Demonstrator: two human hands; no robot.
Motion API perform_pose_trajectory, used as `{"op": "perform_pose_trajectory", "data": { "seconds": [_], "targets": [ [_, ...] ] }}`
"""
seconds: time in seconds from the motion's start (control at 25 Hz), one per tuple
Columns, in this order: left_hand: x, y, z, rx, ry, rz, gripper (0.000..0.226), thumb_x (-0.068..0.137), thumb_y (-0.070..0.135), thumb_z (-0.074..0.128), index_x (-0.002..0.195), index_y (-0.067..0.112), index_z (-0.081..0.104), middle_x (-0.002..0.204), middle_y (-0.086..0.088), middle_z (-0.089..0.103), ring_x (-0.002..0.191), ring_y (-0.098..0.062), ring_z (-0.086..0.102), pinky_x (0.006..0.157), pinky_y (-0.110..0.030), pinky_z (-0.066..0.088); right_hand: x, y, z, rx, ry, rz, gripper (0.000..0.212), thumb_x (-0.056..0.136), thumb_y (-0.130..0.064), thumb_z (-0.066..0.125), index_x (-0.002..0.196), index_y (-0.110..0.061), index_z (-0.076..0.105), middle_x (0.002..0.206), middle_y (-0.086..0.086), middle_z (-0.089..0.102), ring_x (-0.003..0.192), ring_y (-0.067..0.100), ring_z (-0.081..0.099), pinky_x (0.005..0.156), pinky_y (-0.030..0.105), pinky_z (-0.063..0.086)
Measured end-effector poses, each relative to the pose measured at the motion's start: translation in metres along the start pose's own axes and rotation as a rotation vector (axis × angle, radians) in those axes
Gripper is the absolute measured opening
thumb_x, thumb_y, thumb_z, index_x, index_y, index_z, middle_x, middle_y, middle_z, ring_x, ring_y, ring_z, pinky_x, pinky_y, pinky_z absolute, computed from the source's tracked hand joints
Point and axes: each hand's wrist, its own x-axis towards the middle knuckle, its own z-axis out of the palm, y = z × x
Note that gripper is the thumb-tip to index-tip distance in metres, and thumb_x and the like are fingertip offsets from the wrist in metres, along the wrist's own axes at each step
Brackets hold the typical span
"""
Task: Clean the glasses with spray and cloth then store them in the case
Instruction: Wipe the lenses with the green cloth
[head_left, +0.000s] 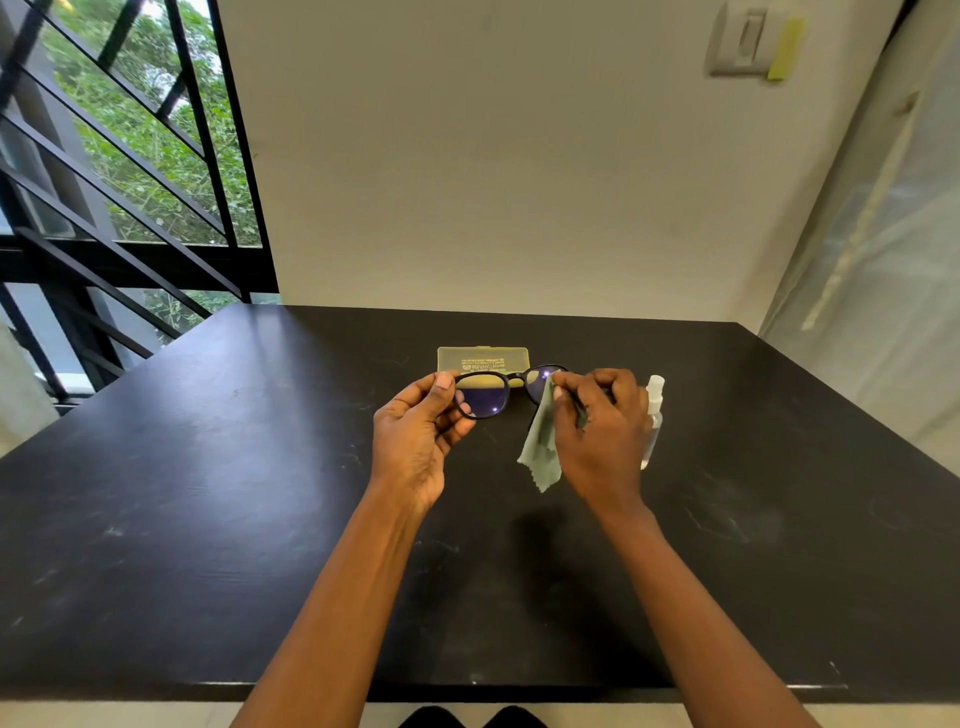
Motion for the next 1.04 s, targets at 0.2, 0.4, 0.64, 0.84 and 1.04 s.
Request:
{"op": "perform_pose_trajectory", "data": {
  "seconds": [0.2,0.4,0.64,0.84,1.04],
  "targets": [
    [0.001,-0.002,0.003,-0.036,-0.014,0.001,0.013,0.090,0.011,0.054,0.094,0.007,0.066,0.067,-0.004,0.066,0.056,-0.010,0.061,0.055,-0.021,0.056,-0.008,-0.003,0.003,-0.166,-0.038,-0.014,0.056,0.083,-0.055,0.041,0.115,-0.015,0.064,0.112,0.011,0.059,0.105,0.025,0.043,0.080,0.036,0.028],
    [0.001,-0.002,0.006,-0.028,-0.007,0.009,0.013,0.090,0.011,0.053,0.088,0.009,0.067,0.062,-0.003,0.065,0.054,-0.009,0.060,0.054,-0.020,0.055,-0.012,0.001,0.016,-0.257,0.002,-0.172,0.045,0.087,-0.042,0.045,0.123,-0.018,0.057,0.121,0.001,0.040,0.105,0.025,0.036,0.074,0.042,0.040],
    [0.003,-0.004,0.001,-0.034,0.012,0.016,0.014,0.091,0.010,0.053,0.087,0.009,0.066,0.060,-0.004,0.063,0.053,-0.010,0.059,0.050,-0.018,0.053,-0.023,0.014,0.014,-0.282,0.082,-0.337,0.033,0.082,-0.022,0.051,0.111,-0.017,0.067,0.111,0.000,0.056,0.101,0.024,0.041,0.068,0.047,0.048],
    [0.004,-0.003,-0.004,-0.033,0.004,0.014,0.014,0.091,0.011,0.052,0.086,0.009,0.066,0.057,-0.001,0.064,0.053,-0.010,0.058,0.051,-0.018,0.053,-0.021,0.017,0.012,-0.279,0.071,-0.181,0.037,0.083,-0.022,0.045,0.112,-0.018,0.067,0.106,0.004,0.066,0.101,0.023,0.038,0.067,0.049,0.047],
    [0.003,-0.006,-0.003,-0.035,-0.015,0.030,0.014,0.091,0.011,0.052,0.092,0.007,0.066,0.062,-0.004,0.062,0.054,-0.011,0.058,0.051,-0.019,0.053,-0.013,-0.004,0.014,-0.307,-0.002,-0.110,0.055,0.074,-0.025,0.036,0.124,-0.023,0.058,0.120,-0.001,0.054,0.104,0.024,0.033,0.071,0.038,0.030]
  ]
}}
